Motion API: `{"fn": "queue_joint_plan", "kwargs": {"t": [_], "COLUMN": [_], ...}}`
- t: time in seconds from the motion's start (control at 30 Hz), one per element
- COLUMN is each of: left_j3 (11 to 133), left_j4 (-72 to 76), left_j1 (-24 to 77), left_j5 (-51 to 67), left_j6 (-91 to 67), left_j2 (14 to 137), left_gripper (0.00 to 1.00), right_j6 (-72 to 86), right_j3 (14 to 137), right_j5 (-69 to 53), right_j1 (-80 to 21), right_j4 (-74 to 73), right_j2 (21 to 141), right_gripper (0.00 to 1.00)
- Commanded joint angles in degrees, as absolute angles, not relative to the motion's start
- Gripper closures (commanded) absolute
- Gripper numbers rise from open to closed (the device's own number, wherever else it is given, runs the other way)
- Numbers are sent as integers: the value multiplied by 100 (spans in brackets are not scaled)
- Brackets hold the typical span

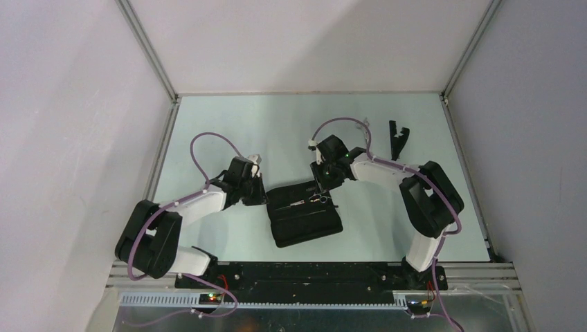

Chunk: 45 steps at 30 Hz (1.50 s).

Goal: Sort the hair-cutting tools

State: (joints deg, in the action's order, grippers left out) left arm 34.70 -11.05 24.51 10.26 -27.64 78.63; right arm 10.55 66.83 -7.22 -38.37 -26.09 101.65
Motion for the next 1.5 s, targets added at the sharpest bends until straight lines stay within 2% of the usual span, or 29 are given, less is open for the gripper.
{"fn": "queue_joint_plan", "kwargs": {"t": [0.0,0.53,0.8,0.93,1.0,1.1,1.2,1.23,1.33,1.4,1.43,1.47], "left_j3": [3499,3351,3284,3263,3261,3221,3252,3274,3433,3549,3621,3660], "left_j4": [-883,-371,-332,-386,-430,-473,-673,-841,-1352,-1652,-1749,-1934], "left_j1": [2496,2555,2566,2566,2563,2562,2558,2562,2562,2558,2551,2550], "left_j5": [1154,1566,1549,1442,1380,1213,822,736,218,-245,-580,-756], "left_j6": [-2928,-3349,-3418,-3413,-3393,-3340,-3254,-3211,-3018,-2887,-2841,-2760], "left_j2": [7699,7772,7671,7581,7489,7282,6865,6759,6138,5723,5432,5296], "left_gripper": [90,91,91,85,79,56,43,38,31,21,19,12], "right_j6": [1096,1652,1768,1683,1613,1460,1282,1256,1084,998,942,910], "right_j3": [6682,6838,6834,6829,6830,6779,6707,6671,6657,6654,6653,6658], "right_j5": [-984,-2200,-1967,-1623,-1493,-1289,-1226,-1210,-1079,-959,-853,-767], "right_j1": [-3822,-3936,-3926,-3867,-3800,-3644,-3460,-3333,-3002,-2552,-2440,-2219], "right_j4": [-2570,-2505,-2482,-2640,-2744,-2846,-2960,-2983,-3096,-3084,-3025,-2980], "right_j2": [10387,10602,10503,10155,9938,9627,9285,9230,9010,8941,8921,8930], "right_gripper": [65,68,66,63,61,60,56,54,46,35,34,33]}}
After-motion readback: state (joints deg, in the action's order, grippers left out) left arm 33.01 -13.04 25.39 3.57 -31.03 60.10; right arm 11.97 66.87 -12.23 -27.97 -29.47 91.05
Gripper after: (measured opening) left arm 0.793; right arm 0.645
